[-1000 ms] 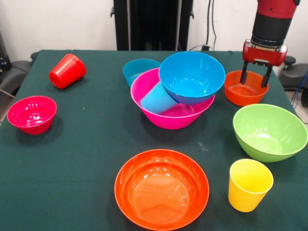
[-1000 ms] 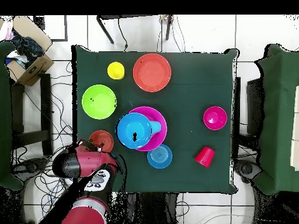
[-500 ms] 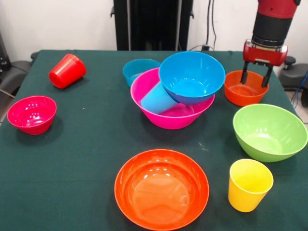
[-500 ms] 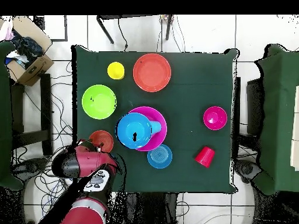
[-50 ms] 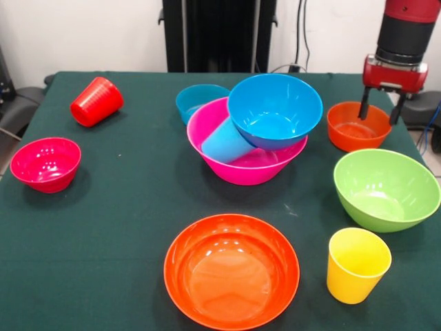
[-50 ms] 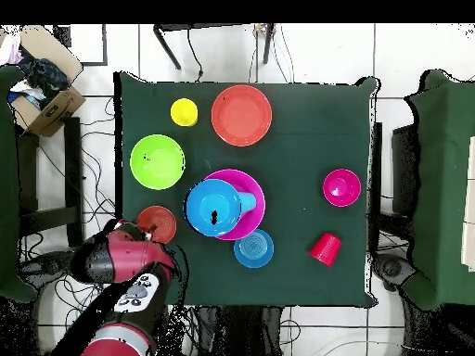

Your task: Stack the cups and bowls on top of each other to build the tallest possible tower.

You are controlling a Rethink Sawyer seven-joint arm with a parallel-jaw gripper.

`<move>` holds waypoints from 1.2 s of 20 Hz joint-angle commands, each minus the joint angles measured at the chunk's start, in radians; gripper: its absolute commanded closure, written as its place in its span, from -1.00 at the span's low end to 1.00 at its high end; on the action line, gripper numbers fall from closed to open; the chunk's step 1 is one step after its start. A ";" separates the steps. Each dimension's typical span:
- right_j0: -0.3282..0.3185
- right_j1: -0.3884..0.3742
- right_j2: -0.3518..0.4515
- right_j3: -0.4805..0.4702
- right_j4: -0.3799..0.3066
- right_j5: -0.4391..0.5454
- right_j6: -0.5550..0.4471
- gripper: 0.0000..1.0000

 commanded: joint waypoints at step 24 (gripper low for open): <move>0.058 0.090 0.009 -0.105 0.114 0.083 0.179 -1.00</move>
